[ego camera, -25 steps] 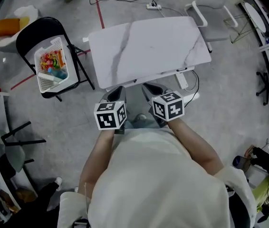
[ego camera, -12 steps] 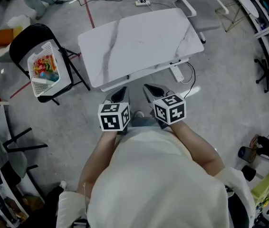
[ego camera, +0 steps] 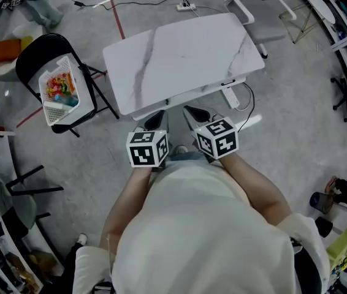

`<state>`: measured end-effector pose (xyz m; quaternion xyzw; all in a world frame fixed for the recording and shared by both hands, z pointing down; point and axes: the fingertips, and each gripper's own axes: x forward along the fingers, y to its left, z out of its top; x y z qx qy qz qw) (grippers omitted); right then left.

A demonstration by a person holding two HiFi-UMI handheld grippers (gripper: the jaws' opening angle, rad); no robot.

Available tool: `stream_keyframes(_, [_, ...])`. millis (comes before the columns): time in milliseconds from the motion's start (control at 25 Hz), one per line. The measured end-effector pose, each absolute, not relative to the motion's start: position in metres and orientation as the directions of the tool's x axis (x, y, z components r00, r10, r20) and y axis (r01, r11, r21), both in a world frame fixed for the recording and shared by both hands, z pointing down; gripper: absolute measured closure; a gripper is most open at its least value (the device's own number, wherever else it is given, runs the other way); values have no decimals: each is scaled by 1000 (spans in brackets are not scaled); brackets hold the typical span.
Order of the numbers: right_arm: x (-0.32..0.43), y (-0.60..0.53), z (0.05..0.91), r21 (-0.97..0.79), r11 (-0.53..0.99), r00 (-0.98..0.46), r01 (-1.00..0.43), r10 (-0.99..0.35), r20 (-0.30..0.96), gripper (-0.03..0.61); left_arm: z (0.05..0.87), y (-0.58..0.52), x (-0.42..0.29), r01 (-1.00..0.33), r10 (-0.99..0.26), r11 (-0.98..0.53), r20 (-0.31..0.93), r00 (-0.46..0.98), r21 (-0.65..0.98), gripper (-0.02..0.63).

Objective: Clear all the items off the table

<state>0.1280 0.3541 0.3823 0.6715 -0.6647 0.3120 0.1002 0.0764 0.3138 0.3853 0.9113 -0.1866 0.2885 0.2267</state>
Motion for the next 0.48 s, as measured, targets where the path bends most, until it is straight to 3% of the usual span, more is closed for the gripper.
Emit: stream_keyframes(480, [138,351,376,-242,-92,-52,-966,-846,530,580,386,317,82,-460,-199,-834,612,766,304,604])
